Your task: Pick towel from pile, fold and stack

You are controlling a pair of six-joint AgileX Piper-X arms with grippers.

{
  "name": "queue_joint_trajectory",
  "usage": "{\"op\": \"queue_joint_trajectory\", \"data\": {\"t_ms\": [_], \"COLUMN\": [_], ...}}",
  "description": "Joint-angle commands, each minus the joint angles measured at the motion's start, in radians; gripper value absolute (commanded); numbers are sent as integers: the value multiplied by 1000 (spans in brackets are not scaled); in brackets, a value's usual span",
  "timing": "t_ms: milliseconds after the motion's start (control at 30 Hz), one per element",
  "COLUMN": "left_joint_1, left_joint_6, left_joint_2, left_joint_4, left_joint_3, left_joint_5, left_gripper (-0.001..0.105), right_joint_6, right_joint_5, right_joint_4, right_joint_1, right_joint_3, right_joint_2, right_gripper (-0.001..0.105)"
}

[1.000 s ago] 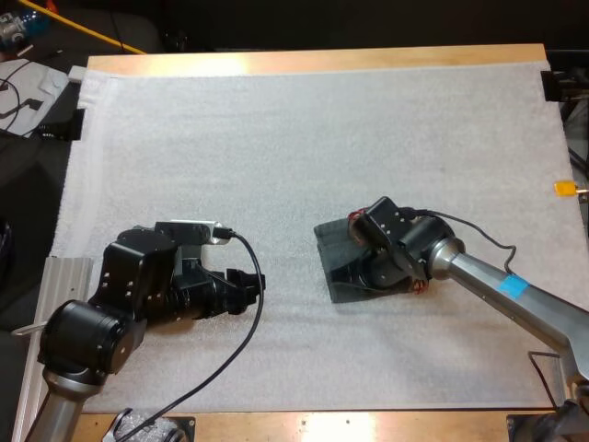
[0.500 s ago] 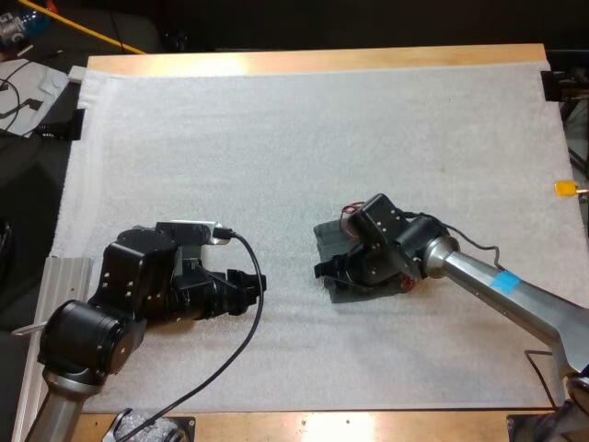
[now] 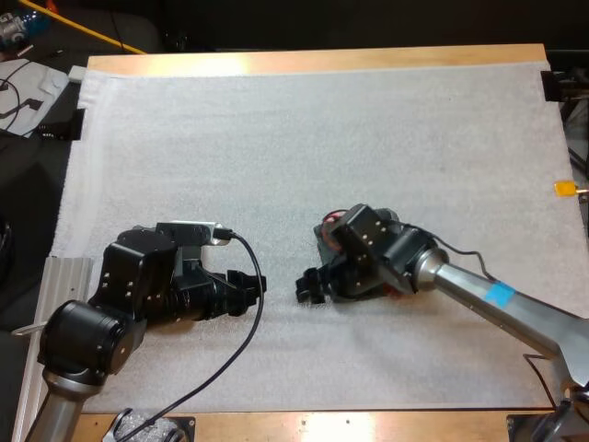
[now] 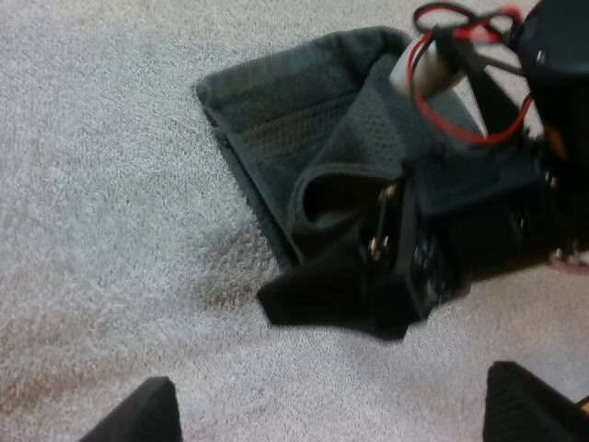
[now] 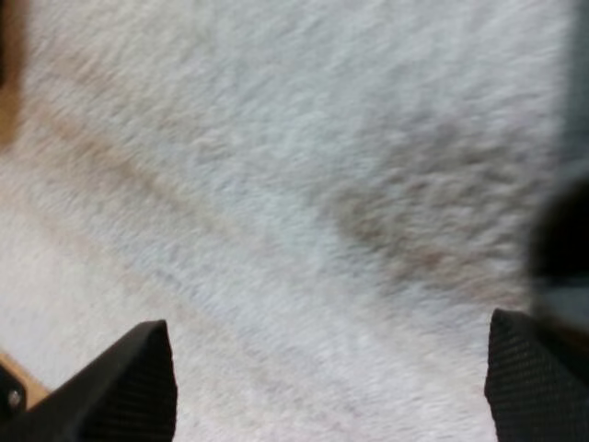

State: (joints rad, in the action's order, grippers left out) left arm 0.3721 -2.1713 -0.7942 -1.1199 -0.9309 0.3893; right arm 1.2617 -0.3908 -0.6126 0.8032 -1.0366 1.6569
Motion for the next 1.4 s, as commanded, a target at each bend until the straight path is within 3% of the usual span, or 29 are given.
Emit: {"op": "queue_joint_trajectory", "data": {"t_ms": [0, 500, 667, 967, 1367], "left_joint_1": [1, 0, 2, 0, 1], "left_joint_6": [4, 31, 44, 44, 38], "left_joint_2": [3, 1, 1, 5, 1], "left_joint_4": [6, -6, -9, -6, 51], "left_joint_3": [-2, -3, -2, -2, 18], "left_joint_5": [2, 10, 13, 15, 27], "left_gripper": [65, 65, 65, 65, 66], "right_joint_6": [-8, 91, 149, 136, 123], "right_joint_5": [5, 299, 418, 439, 438], "right_joint_4": [31, -103, -247, -427, -464], "right_joint_1": [22, 3, -1, -22, -28], "right_joint_3": [-6, -30, -33, -29, -30], "right_joint_2": [3, -243, -399, -664, -854], "right_gripper": [68, 67, 67, 67, 68]}}
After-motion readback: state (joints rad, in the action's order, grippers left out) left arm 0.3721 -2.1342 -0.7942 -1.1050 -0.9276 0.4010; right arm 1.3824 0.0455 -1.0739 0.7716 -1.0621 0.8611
